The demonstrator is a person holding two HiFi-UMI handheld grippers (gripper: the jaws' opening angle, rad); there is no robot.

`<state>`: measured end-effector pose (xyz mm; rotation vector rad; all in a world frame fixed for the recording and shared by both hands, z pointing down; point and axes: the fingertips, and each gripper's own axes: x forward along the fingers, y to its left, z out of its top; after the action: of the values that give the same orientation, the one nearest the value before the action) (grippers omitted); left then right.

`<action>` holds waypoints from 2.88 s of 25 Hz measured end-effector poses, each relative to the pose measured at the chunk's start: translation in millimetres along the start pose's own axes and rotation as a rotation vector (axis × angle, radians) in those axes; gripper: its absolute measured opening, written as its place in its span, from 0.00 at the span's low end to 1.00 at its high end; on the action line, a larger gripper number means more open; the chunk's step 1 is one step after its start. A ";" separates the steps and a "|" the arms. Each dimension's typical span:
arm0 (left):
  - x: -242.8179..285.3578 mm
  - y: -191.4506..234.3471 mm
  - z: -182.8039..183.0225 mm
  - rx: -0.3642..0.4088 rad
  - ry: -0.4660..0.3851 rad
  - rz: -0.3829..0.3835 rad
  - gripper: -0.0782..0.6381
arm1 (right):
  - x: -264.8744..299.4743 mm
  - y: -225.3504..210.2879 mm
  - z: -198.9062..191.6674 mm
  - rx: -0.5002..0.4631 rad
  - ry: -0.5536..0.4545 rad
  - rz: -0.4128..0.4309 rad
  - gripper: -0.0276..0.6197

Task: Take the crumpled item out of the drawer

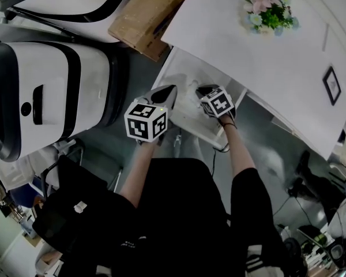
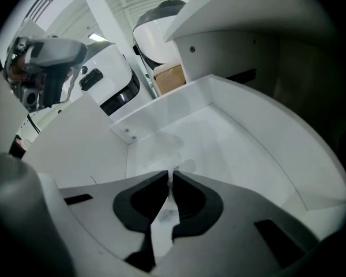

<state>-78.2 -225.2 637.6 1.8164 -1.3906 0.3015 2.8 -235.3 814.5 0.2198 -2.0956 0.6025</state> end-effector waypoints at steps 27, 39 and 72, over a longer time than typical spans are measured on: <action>-68.7 -64.3 46.8 0.190 -0.185 -0.165 0.10 | -204.9 40.9 65.1 0.113 -0.614 -0.192 0.07; -104.2 -96.1 83.3 0.285 -0.337 -0.226 0.11 | -299.6 63.0 84.9 0.138 -0.886 -0.249 0.07; -189.8 -121.8 158.9 0.408 -0.624 -0.178 0.10 | -440.6 97.8 118.7 0.076 -1.234 -0.411 0.06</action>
<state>-82.5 -198.8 363.1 2.4973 -1.6440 -0.1018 128.2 -241.5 365.0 1.2929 -3.0267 0.2854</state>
